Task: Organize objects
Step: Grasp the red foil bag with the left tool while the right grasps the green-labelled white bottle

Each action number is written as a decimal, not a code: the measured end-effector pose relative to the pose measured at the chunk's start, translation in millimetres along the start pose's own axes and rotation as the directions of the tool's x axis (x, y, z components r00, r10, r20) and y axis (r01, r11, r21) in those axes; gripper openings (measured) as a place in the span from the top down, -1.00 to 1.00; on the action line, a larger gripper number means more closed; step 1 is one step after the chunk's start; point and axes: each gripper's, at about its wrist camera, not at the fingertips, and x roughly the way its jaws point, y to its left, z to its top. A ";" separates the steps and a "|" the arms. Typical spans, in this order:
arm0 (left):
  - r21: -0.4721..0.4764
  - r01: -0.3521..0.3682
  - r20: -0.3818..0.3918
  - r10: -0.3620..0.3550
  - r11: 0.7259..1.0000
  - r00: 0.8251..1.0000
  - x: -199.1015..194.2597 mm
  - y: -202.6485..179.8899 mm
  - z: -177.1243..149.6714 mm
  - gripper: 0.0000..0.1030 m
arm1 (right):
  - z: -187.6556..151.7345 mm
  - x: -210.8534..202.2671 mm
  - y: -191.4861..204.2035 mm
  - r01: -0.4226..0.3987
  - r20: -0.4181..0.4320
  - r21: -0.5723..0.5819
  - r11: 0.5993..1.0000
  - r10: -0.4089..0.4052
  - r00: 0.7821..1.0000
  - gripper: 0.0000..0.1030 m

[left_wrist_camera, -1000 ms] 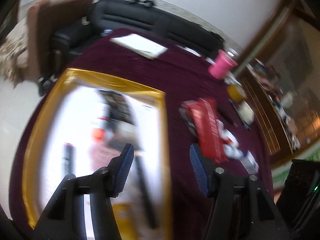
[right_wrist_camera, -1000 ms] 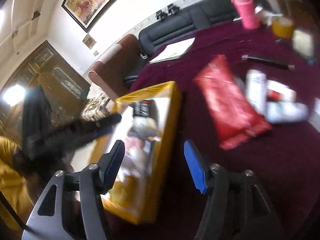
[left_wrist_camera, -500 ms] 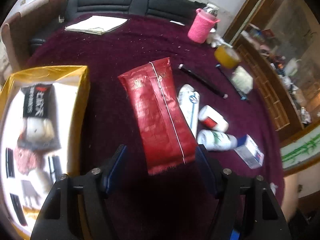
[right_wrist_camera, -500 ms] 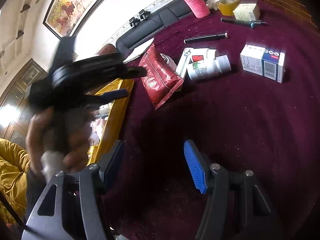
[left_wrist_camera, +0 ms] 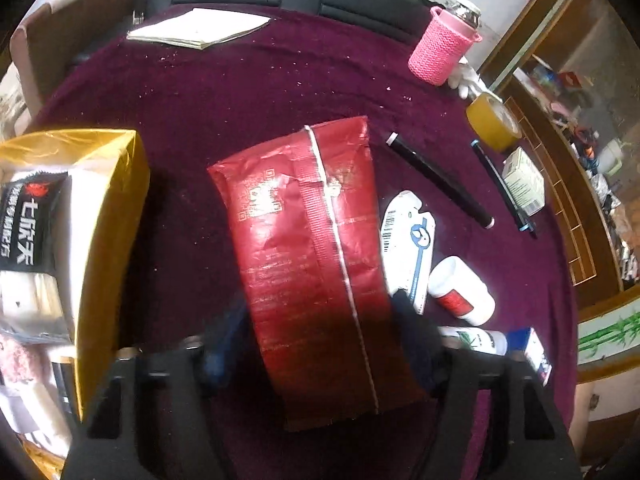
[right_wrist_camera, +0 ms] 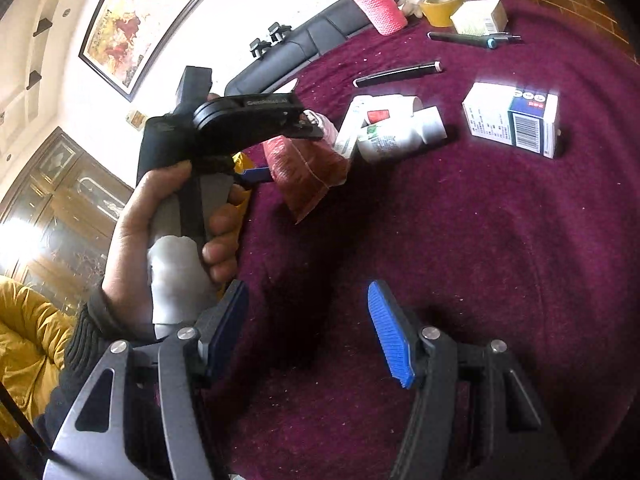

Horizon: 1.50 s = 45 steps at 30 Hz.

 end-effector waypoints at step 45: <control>0.174 0.089 -0.121 -0.069 0.981 0.990 -80.2 36.2 -136.9 0.31 | 124.6 76.6 -37.2 0.483 -0.154 0.254 0.838 -0.458 0.876 -0.04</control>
